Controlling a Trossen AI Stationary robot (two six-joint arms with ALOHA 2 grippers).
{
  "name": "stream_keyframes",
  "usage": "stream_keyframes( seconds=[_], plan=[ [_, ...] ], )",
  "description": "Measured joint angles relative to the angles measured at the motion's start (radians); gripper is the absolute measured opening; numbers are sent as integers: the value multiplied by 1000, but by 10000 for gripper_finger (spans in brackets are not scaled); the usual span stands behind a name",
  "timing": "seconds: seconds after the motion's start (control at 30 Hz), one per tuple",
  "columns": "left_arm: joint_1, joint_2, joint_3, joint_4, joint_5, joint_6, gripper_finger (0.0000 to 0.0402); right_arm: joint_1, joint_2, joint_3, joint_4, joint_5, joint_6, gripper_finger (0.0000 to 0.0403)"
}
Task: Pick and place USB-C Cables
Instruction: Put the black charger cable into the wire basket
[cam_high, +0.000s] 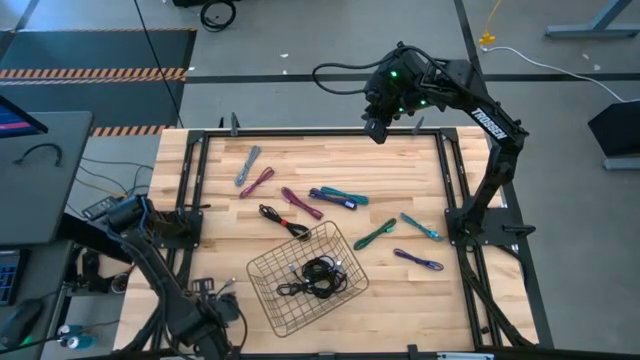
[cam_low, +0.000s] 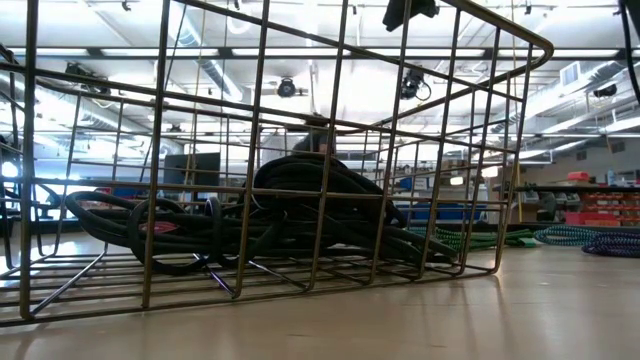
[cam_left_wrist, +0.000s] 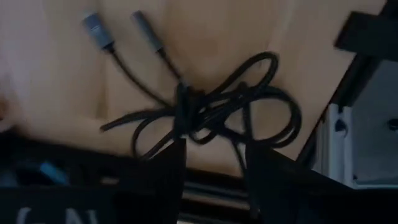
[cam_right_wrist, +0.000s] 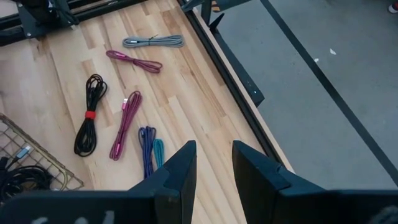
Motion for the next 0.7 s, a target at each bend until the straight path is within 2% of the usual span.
stream_keyframes(
  seconds=[0.2, 0.7],
  plan=[
    [0, -1, -66, 136, 12, 38, 172, 0, 0, 0, 0, -1, 0, 109],
    [0, -2, -190, 243, 17, 39, 172, 0, 0, 0, 8, -3, 0, 109]
  ],
)
